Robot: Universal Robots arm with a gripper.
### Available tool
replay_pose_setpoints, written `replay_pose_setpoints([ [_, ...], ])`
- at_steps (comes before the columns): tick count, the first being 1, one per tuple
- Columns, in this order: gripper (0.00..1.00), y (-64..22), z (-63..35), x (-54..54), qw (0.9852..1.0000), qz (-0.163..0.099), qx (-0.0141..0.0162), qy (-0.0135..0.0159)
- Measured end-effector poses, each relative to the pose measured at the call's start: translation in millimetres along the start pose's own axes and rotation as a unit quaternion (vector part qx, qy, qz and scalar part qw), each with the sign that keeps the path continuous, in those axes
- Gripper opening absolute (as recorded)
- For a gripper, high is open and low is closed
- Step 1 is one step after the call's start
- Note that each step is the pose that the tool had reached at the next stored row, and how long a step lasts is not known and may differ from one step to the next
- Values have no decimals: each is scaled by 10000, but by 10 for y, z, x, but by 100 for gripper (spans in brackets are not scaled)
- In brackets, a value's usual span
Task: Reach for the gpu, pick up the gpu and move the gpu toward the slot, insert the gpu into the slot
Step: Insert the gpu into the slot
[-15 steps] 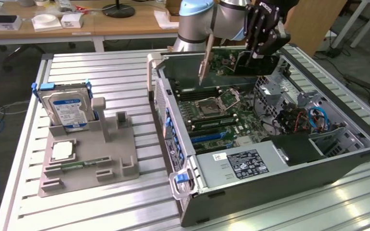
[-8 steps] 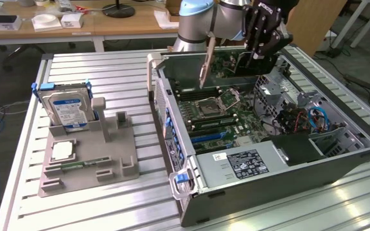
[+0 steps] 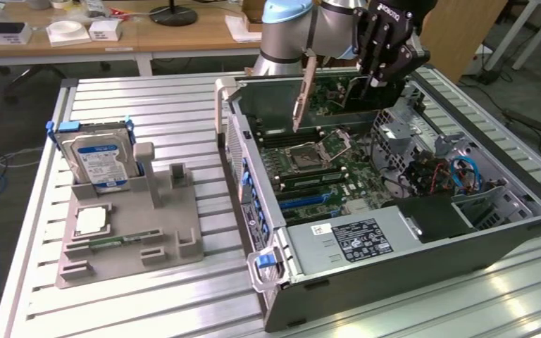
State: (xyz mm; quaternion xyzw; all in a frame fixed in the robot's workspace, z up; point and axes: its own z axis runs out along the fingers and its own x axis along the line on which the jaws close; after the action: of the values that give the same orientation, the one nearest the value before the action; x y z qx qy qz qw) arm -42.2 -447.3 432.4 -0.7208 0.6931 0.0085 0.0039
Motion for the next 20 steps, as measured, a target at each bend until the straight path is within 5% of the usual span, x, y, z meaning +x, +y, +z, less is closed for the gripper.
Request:
replay_pose_setpoints([
  [8, 26, -18, 17, 1, 10000, 0, 0, 1],
  [20, 26, -85, 220, 7, 9997, 231, 4, -1],
])
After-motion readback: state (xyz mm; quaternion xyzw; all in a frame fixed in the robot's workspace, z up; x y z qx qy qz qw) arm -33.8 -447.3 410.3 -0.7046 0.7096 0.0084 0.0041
